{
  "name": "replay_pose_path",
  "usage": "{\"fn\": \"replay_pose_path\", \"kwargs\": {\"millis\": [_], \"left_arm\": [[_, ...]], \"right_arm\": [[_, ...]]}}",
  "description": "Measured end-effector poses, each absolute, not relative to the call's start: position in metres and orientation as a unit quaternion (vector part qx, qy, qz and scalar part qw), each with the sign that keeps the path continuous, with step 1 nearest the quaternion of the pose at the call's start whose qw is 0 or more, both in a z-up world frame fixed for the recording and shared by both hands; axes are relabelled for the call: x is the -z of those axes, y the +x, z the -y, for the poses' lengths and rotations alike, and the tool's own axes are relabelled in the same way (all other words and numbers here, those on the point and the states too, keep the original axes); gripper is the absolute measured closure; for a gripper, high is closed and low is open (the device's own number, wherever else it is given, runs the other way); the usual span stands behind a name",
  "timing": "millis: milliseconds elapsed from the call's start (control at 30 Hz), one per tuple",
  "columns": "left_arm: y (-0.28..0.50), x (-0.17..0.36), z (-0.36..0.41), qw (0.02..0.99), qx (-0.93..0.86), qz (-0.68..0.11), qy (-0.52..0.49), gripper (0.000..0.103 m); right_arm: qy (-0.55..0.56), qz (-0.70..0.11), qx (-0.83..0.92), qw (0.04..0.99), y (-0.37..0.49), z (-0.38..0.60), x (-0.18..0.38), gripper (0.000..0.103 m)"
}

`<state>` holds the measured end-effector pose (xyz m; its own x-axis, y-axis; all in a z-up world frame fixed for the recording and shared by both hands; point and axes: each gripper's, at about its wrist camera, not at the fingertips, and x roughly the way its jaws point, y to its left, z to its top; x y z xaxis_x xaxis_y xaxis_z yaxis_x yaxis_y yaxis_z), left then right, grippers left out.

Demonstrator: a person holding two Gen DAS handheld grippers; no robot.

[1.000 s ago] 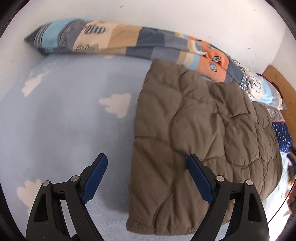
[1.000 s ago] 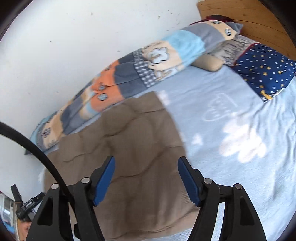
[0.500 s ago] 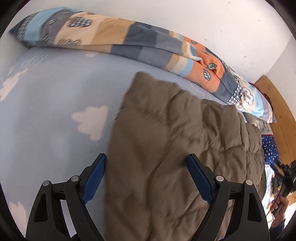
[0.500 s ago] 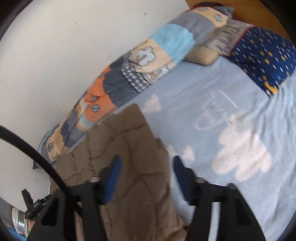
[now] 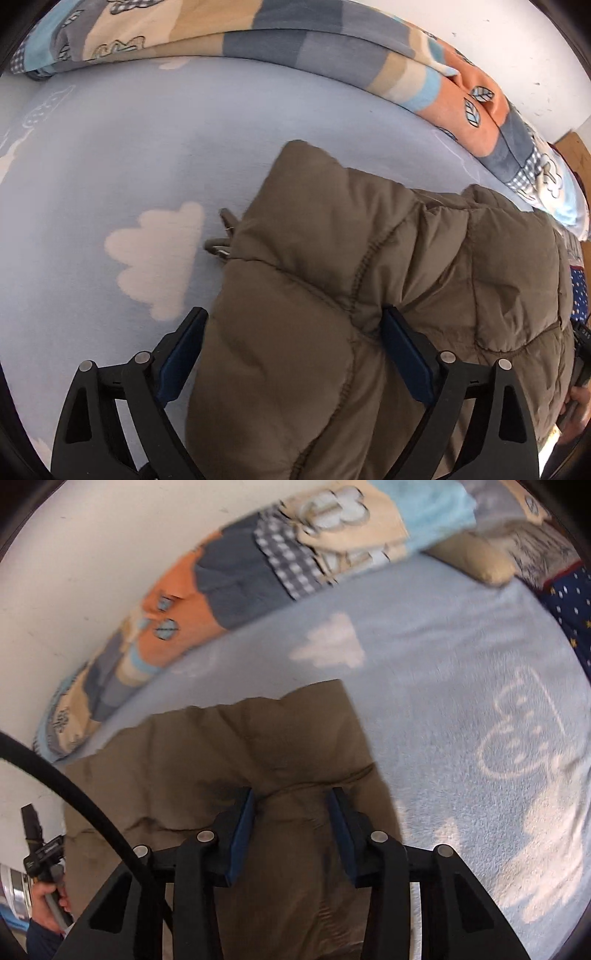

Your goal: Fold large clothes

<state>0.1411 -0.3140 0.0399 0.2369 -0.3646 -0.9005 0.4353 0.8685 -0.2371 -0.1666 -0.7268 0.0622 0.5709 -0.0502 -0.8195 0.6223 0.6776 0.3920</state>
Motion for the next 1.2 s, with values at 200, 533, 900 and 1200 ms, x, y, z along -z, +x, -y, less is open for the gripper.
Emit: {"fn": "replay_pose_path", "kwargs": {"millis": [200,533,900,1200], "left_arm": [[0.124,-0.082,0.284,0.788,0.324,-0.524,-0.011,0.016],[0.125,-0.063,0.179,0.712,0.367,-0.583,-0.134,0.014],[0.114,-0.008,0.16,0.648,0.406,-0.613,-0.199,0.014],[0.121,0.008,0.161,0.599,0.472,-0.591,-0.263,0.014]], "right_arm": [[0.351,-0.399,0.188,0.826,-0.191,0.733,-0.083,0.056],[0.446,-0.312,0.123,0.83,-0.316,0.758,-0.085,0.0],[0.513,-0.332,0.023,0.791,-0.312,0.732,-0.01,0.0],[0.488,-0.364,-0.04,0.792,-0.259,0.709,0.005,0.0]]}}
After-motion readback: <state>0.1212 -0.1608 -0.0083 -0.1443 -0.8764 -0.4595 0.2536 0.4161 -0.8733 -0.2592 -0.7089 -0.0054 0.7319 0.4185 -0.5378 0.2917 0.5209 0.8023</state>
